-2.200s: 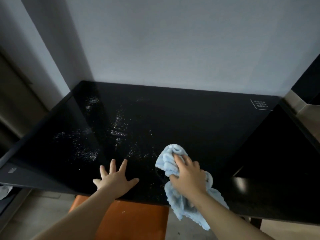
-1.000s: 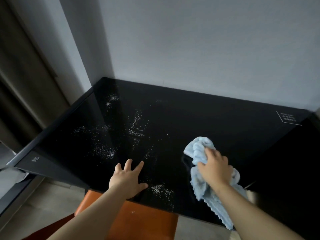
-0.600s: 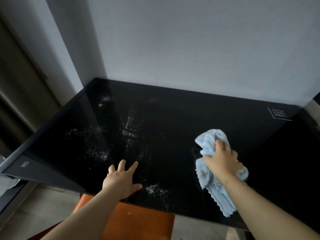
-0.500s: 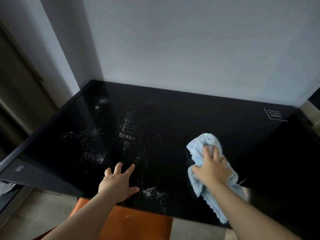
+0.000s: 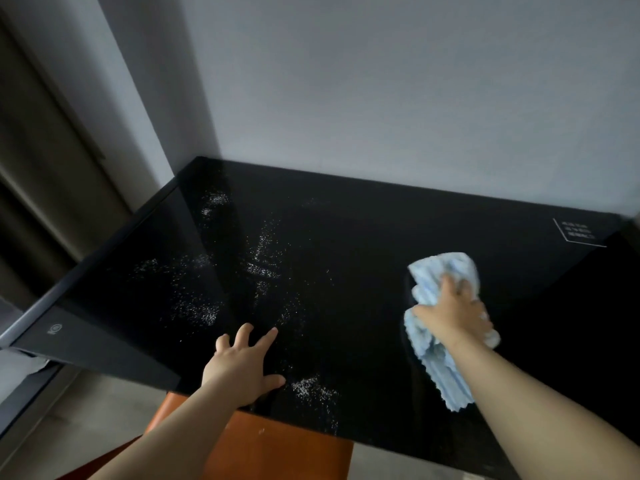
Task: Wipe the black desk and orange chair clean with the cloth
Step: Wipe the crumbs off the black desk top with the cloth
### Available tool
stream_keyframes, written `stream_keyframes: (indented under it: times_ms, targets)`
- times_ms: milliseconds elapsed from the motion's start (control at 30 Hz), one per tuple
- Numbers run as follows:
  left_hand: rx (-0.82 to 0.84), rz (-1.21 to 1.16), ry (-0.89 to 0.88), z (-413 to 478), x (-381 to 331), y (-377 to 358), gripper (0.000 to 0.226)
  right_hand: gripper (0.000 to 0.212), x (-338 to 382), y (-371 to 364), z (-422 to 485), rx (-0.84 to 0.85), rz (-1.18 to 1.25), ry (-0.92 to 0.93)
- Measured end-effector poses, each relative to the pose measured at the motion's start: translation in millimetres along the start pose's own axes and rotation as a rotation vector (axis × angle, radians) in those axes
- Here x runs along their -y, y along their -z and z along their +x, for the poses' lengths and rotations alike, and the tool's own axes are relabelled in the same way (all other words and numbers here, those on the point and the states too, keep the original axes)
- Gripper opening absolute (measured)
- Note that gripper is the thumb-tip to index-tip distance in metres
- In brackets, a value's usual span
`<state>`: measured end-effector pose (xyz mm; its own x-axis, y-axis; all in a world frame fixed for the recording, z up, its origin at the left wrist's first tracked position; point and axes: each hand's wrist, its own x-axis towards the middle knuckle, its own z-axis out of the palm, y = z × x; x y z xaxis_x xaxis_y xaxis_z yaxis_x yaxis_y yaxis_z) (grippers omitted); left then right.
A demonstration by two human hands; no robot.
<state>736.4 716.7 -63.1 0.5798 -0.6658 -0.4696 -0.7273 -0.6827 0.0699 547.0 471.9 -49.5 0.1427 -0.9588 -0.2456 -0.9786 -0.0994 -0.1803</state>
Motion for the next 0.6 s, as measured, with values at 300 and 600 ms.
stream_keyframes:
  times_ms: [300,600]
  targets:
    - [-0.025,-0.004,-0.009,0.6,1.9,-2.6,0.084,0.066,-3.9,-45.1,-70.8,0.129,0.059,0.838]
    - [-0.028,-0.006,-0.012,-0.1,2.3,-3.1,0.084,0.066,6.2,-66.1,-109.3,-0.041,-0.060,0.582]
